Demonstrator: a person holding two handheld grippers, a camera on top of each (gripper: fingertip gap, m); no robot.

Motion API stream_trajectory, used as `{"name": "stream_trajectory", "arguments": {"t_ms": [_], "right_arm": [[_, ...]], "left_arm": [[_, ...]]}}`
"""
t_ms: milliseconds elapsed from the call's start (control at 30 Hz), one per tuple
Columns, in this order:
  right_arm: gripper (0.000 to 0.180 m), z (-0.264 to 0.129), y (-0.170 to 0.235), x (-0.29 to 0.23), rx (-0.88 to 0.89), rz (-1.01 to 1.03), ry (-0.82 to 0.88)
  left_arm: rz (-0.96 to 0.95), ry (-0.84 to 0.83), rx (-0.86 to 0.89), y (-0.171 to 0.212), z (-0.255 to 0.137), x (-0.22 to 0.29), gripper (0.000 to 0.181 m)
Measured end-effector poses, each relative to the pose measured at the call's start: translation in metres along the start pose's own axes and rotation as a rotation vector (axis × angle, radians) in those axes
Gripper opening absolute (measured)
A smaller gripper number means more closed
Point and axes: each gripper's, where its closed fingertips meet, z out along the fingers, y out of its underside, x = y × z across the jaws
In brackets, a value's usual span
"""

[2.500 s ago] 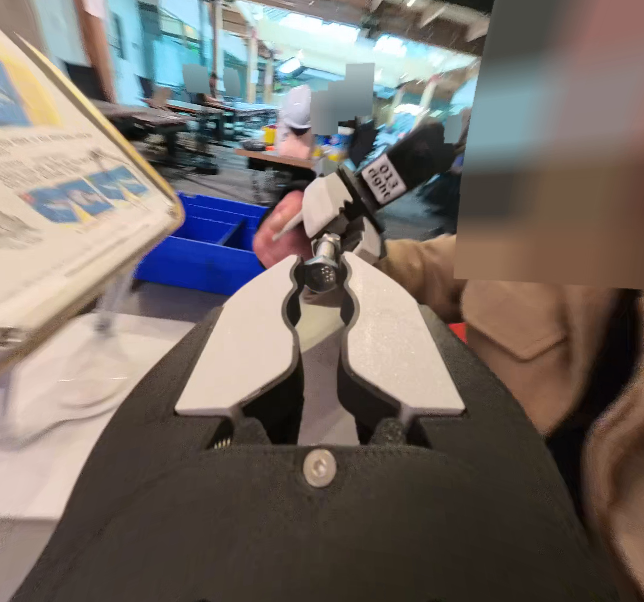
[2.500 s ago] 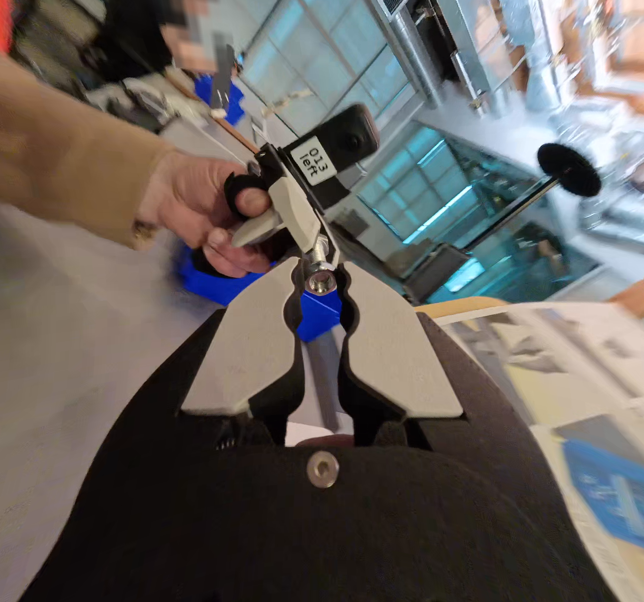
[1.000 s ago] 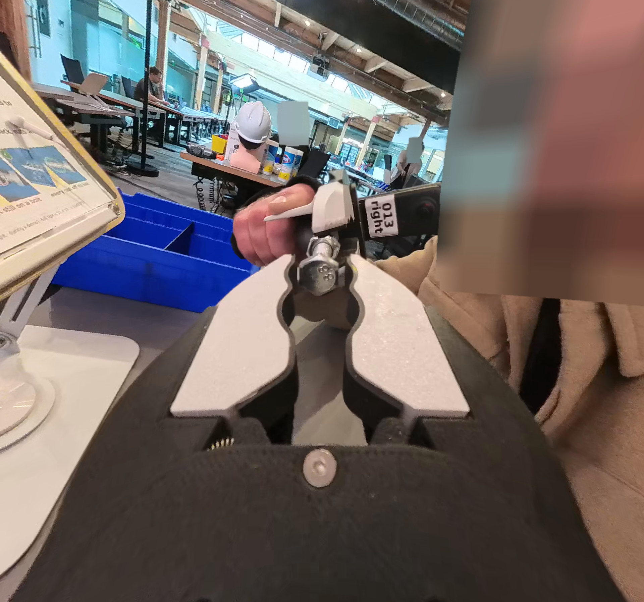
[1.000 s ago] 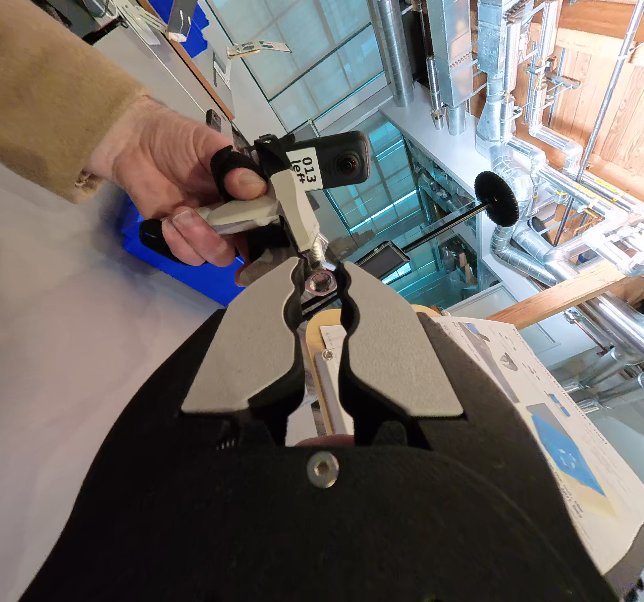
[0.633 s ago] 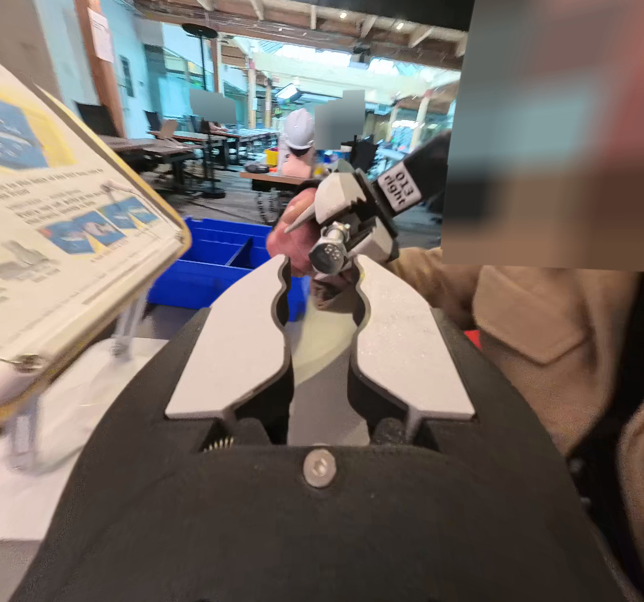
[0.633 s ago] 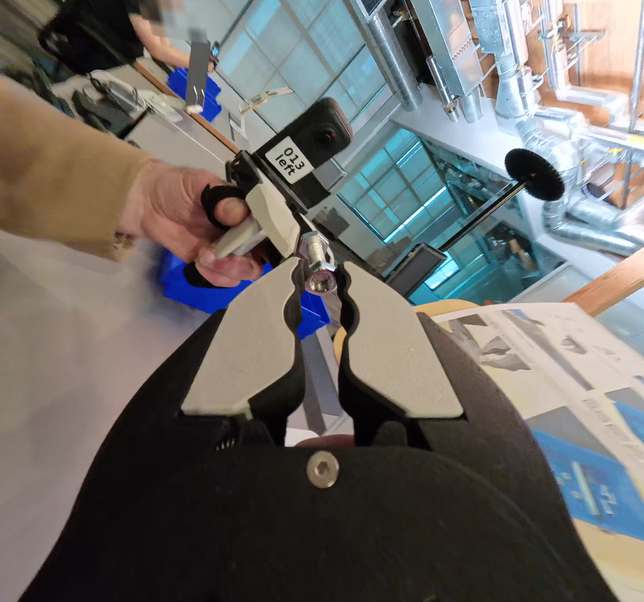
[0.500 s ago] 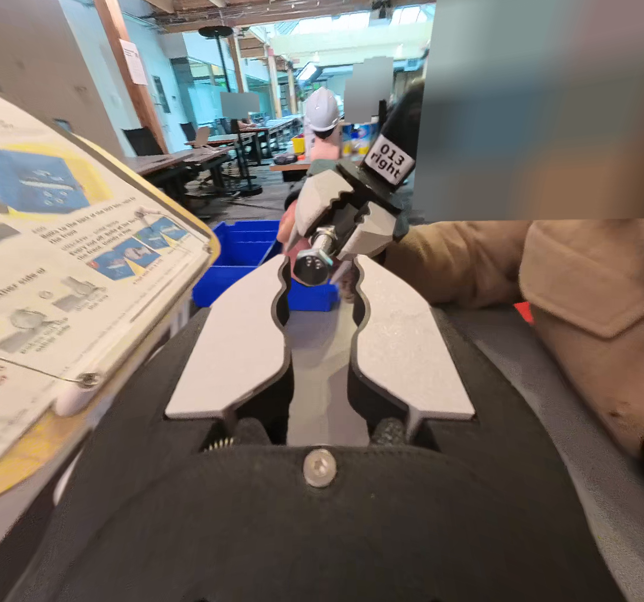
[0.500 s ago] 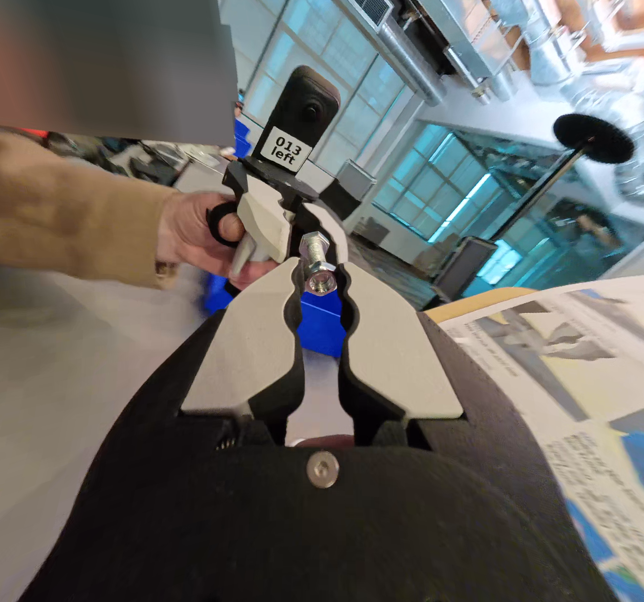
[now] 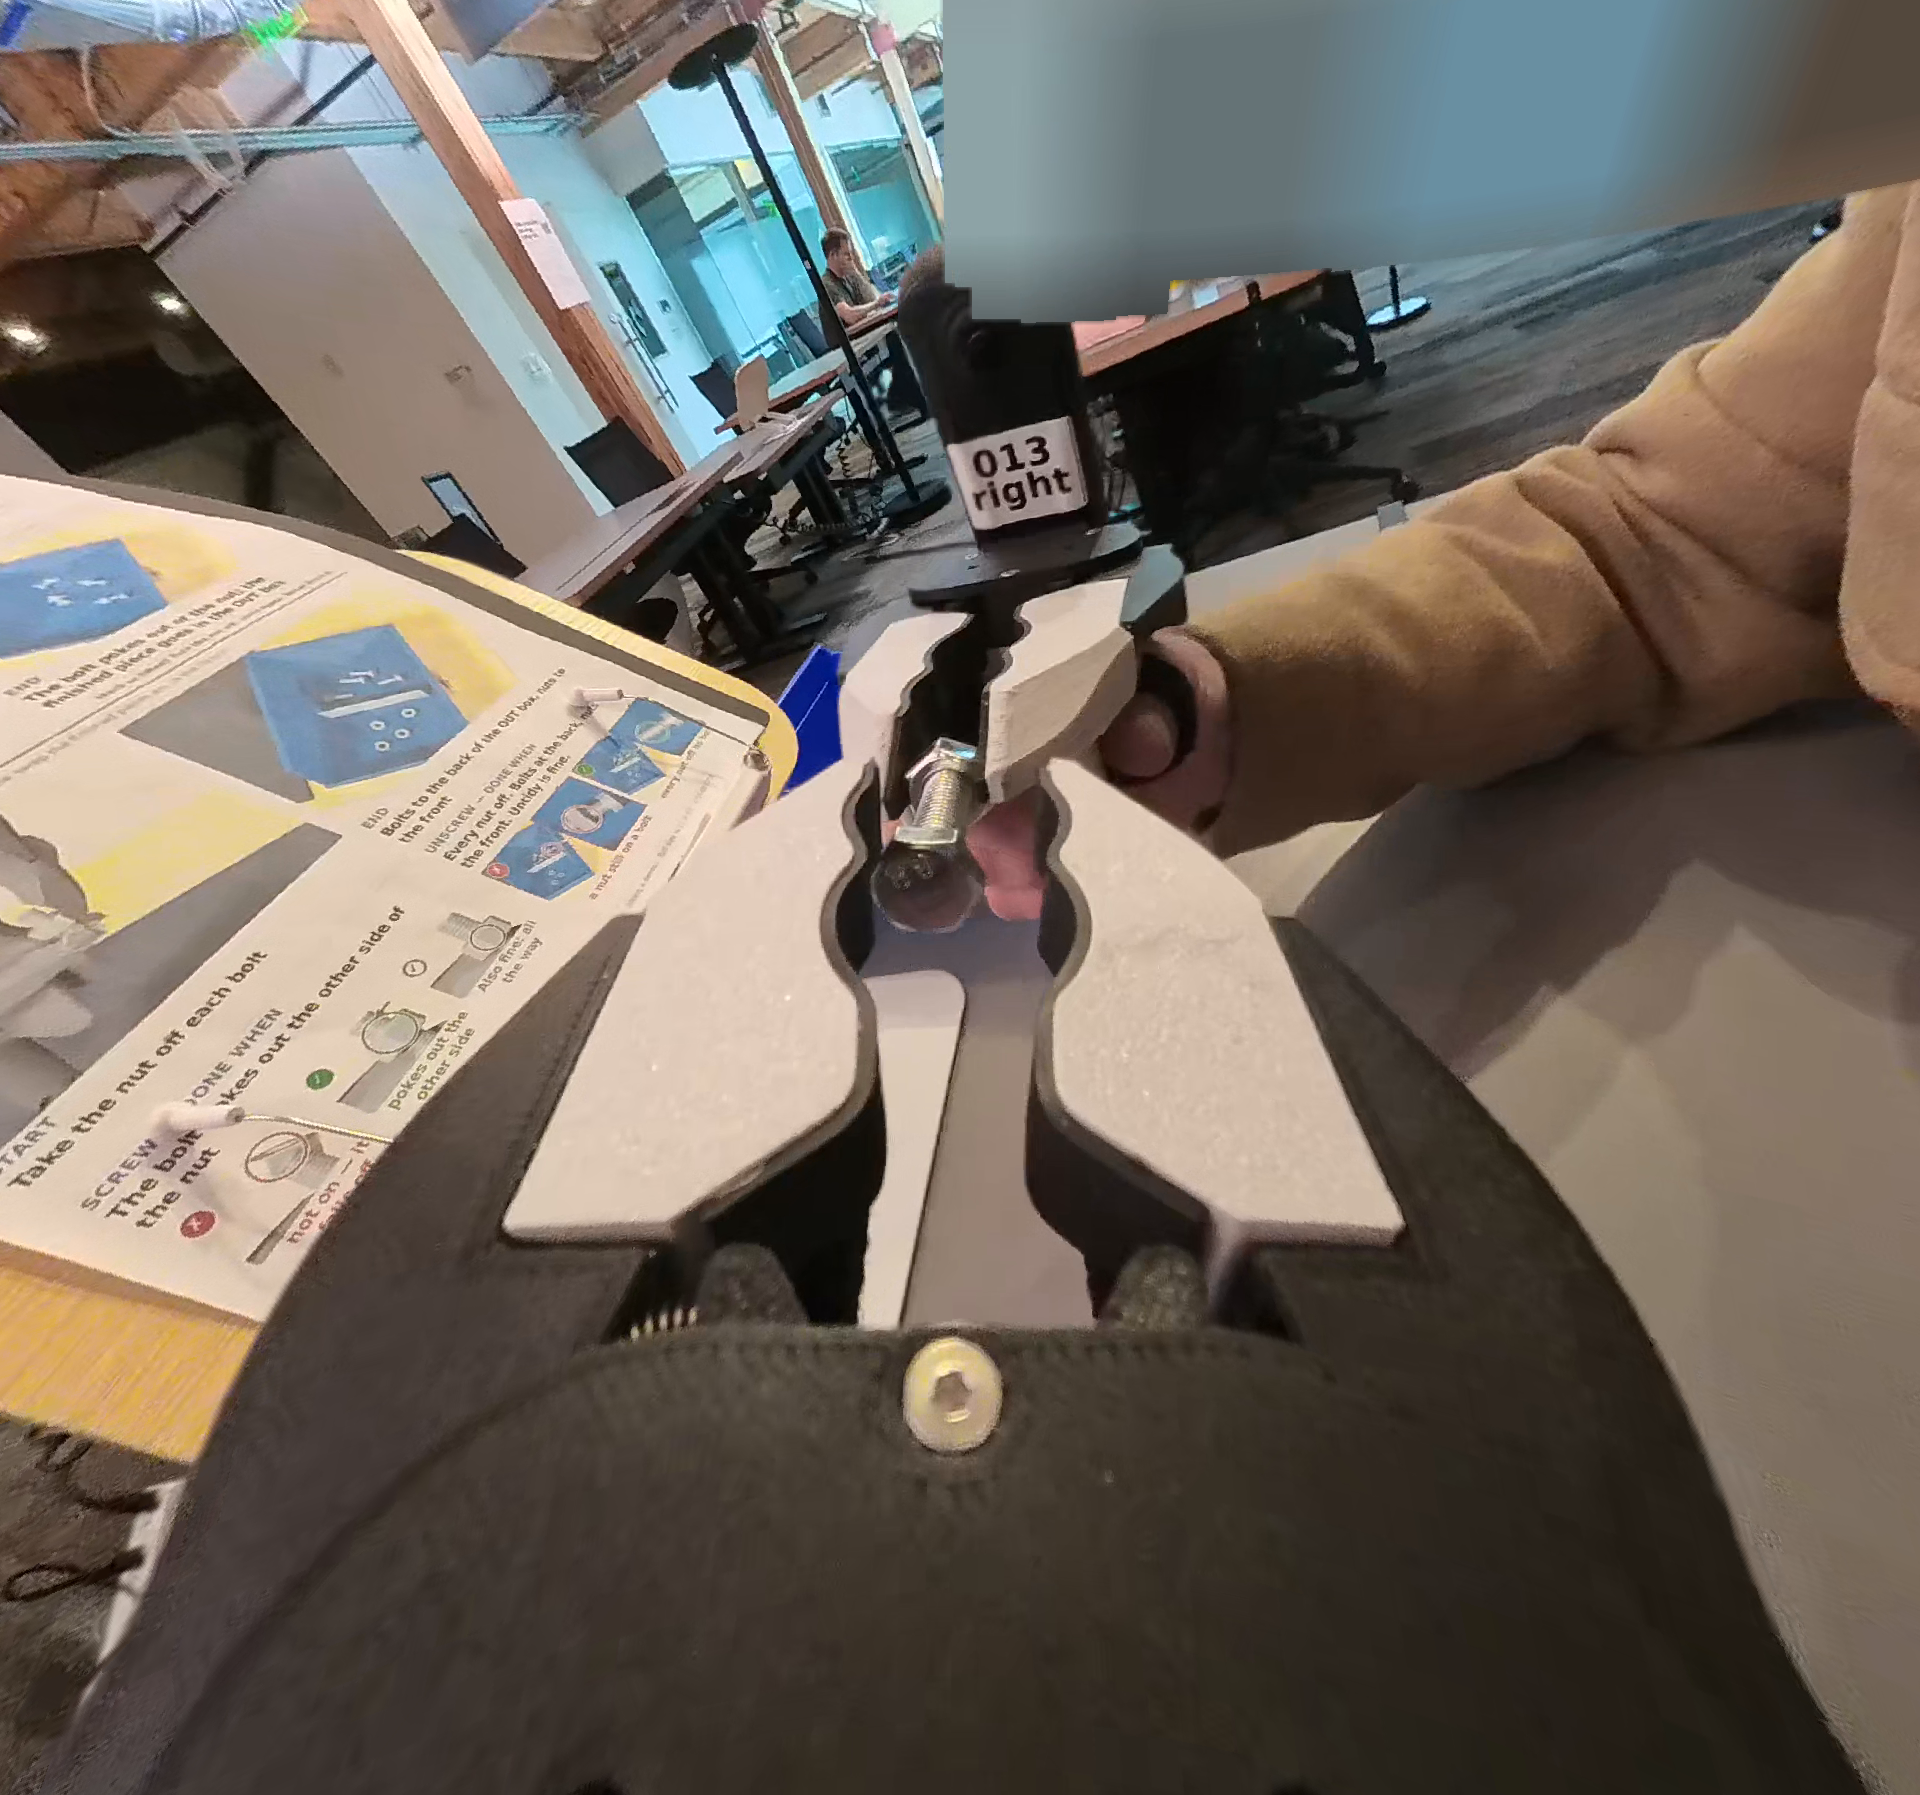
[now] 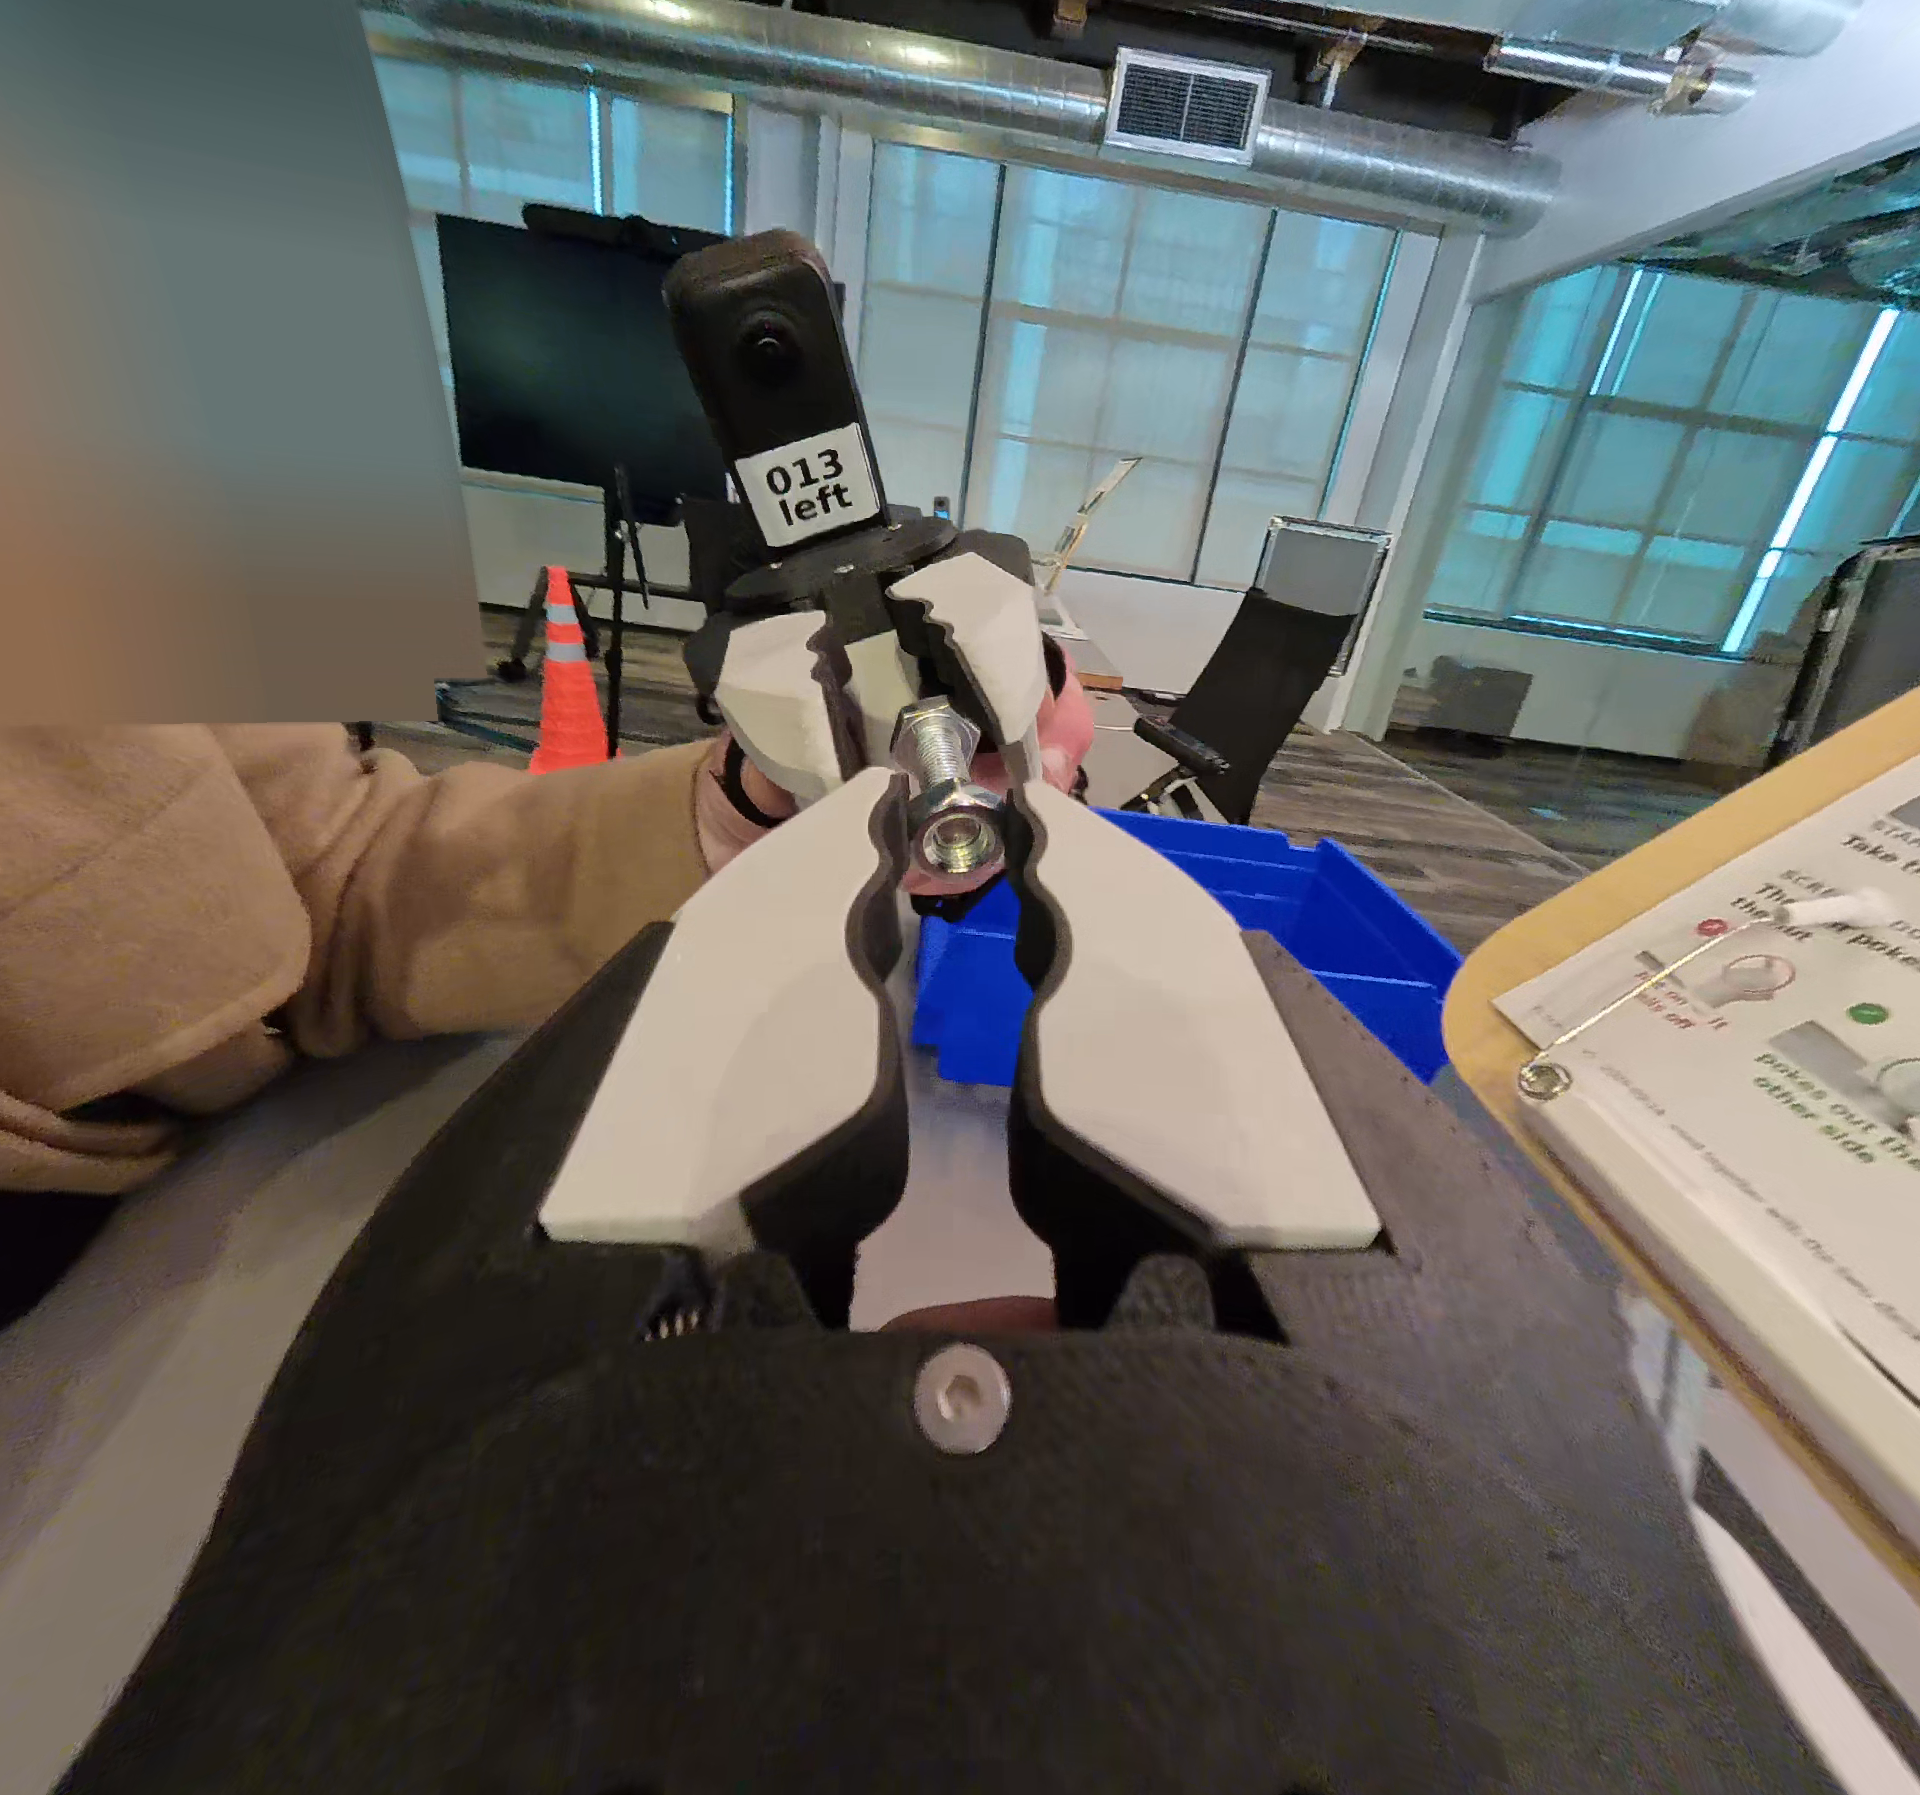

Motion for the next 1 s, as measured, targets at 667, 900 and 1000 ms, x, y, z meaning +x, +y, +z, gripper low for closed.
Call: {"name": "stream_trajectory", "arguments": {"t_ms": [667, 900, 1000], "right_arm": [[0.018, -0.0020, -0.0039, -0.0028, 0.084, 0.154, -0.079], [0.018, -0.0014, -0.0021, -0.0040, 0.073, 0.181, -0.100], [0.018, -0.0009, -0.0008, -0.0047, 0.065, 0.186, -0.106]], "left_arm": [[0.098, -0.040, -0.050, 0.0081, 0.0005, -0.0012, 0.019], [0.110, -0.037, -0.050, 0.0076, 0.0001, 0.0002, 0.019], [0.103, -0.024, -0.062, 0.0094, -0.0006, 0.0014, 0.018]]}}
